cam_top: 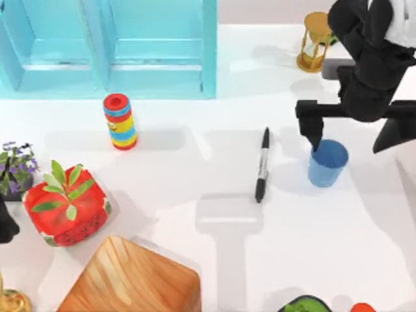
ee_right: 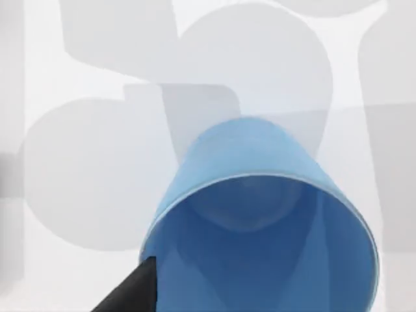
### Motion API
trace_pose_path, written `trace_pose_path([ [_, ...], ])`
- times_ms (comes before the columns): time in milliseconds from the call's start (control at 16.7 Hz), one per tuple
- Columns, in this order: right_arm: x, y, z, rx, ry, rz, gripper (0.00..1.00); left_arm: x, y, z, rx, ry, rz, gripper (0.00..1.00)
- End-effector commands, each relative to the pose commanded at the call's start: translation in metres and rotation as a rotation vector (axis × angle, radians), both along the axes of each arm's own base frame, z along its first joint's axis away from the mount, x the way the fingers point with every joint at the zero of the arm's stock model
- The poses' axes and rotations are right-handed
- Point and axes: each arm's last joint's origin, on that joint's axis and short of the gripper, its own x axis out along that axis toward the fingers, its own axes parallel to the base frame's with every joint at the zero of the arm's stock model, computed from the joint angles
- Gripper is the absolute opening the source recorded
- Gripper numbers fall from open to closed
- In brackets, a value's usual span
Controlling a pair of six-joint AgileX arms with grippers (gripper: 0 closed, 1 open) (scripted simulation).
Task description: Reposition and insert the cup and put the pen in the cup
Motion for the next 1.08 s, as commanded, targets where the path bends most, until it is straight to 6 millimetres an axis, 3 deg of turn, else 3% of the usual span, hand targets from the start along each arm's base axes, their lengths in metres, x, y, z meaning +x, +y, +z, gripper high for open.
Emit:
trace_pose_path([
  [120, 0.005, 0.002, 0.021, -0.002, 0.007, 0.001, 1.0, 0.0, 0.0, 0.0, 0.0, 0.0, 0.0, 1.0],
  [300, 0.008, 0.003, 0.069, -0.001, 0.006, -0.001, 1.0, 0.0, 0.0, 0.0, 0.0, 0.0, 0.0, 1.0],
  [480, 0.003, 0.001, 0.112, 0.001, -0.001, -0.003, 1.0, 0.0, 0.0, 0.0, 0.0, 0.0, 0.0, 1.0],
  [600, -0.003, -0.002, 0.13, 0.002, -0.007, -0.002, 1.0, 0.0, 0.0, 0.0, 0.0, 0.0, 0.0, 1.0],
  [720, -0.005, -0.002, 0.137, 0.003, -0.01, -0.001, 1.0, 0.0, 0.0, 0.0, 0.0, 0.0, 0.0, 1.0],
  [1080, -0.001, 0.009, 0.131, -0.008, -0.001, -0.011, 1.0, 0.0, 0.0, 0.0, 0.0, 0.0, 0.0, 1.0],
])
